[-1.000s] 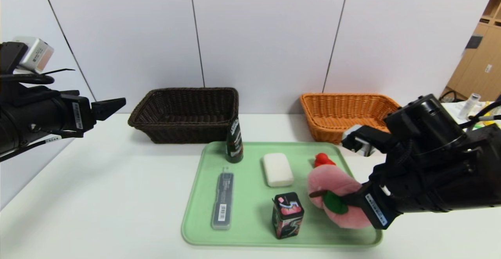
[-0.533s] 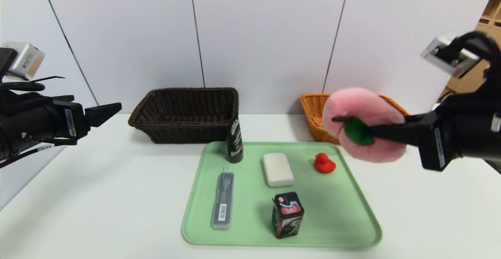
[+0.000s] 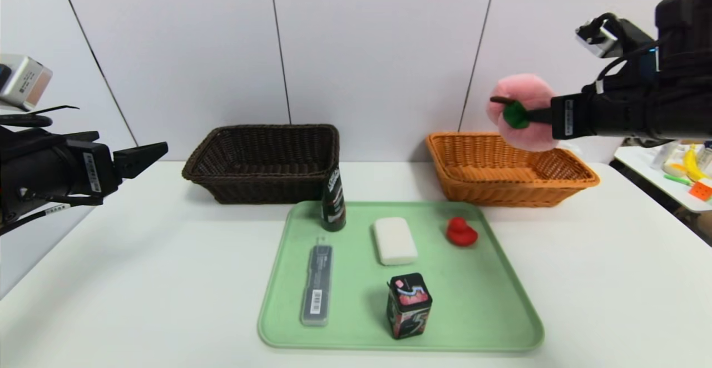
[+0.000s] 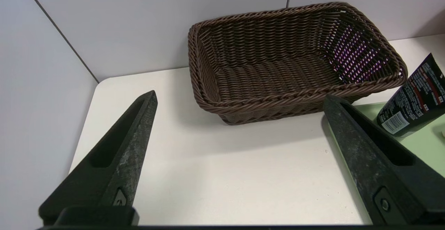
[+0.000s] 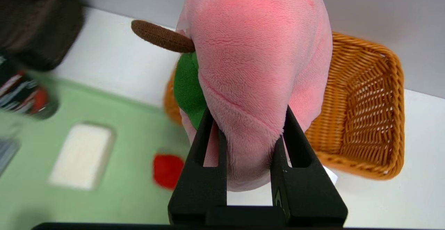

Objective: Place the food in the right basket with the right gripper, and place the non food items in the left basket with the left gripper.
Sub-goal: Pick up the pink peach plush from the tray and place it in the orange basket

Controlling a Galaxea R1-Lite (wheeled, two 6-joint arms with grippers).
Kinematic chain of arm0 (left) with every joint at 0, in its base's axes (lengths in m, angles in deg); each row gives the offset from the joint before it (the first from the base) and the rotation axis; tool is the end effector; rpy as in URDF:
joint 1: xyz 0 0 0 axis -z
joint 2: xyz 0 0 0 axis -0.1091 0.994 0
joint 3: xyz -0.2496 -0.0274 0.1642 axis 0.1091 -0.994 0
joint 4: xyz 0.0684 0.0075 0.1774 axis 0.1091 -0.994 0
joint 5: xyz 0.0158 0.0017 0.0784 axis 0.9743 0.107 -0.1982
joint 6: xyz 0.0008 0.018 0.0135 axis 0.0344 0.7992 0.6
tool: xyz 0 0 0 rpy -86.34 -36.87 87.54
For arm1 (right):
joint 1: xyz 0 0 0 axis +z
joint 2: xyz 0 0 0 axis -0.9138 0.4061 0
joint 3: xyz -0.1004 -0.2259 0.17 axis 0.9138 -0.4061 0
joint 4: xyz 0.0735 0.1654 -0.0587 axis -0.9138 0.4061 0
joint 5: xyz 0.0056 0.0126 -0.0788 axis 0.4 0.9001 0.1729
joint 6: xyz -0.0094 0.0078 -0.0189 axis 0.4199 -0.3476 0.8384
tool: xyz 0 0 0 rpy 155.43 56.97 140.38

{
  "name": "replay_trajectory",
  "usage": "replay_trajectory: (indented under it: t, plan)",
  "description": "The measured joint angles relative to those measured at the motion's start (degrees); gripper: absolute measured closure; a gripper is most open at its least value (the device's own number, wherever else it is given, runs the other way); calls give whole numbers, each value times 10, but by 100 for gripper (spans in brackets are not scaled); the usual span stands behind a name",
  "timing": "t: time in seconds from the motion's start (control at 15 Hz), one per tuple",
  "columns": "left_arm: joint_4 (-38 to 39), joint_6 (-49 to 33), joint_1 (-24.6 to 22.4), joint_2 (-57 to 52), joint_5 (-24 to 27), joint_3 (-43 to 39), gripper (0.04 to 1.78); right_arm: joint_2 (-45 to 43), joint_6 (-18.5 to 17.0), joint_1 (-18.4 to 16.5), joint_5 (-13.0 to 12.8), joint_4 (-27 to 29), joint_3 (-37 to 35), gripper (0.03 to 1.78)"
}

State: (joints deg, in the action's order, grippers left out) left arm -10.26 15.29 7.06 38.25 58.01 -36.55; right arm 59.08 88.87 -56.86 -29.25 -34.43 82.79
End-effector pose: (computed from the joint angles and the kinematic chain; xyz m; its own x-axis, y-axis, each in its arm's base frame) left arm 0.1954 -0.0050 0.2529 0.9871 -0.1140 -0.1125 0.1222 0.9901 0.0685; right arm 0.2992 0.0493 0.2802 0.9084 0.1894 -0.3727 -0.2289 0.9713 -0.0644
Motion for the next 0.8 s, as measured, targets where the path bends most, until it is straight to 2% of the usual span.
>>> replay_trajectory:
  t: [0.4, 0.8]
  plan:
    - [0, 2, -5, 0, 0, 1, 13, 173, 11, -91, -5, -2, 113, 145]
    - [0, 1, -6, -1, -1, -2, 13, 228, 12, -107, -6, -5, 114, 145]
